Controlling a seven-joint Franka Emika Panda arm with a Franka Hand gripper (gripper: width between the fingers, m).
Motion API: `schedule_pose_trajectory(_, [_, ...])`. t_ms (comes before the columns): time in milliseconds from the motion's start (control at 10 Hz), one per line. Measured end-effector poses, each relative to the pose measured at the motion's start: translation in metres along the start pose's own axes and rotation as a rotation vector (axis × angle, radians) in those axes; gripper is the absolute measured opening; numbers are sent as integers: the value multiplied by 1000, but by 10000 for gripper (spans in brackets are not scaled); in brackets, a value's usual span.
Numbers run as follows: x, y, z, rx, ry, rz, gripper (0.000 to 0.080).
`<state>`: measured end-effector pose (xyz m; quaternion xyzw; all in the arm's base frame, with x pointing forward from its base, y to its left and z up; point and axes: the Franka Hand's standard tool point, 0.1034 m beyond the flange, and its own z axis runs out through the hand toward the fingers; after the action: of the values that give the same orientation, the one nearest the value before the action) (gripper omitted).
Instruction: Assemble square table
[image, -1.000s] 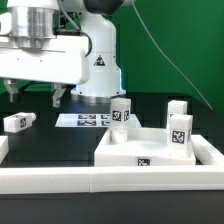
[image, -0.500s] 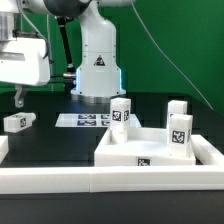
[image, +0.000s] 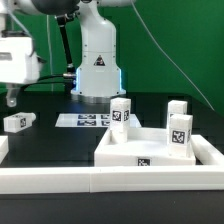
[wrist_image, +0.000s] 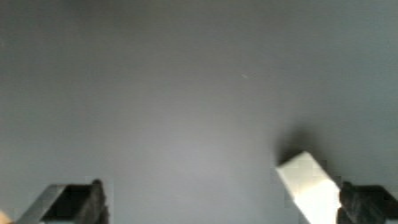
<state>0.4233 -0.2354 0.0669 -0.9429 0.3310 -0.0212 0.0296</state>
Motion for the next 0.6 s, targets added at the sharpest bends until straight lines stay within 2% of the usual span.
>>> schedule_pose_trajectory(500, [-3, 2, 3, -2, -6, 4, 649])
schedule_pose_trajectory(600, [-9, 8, 6, -14, 0, -43, 649])
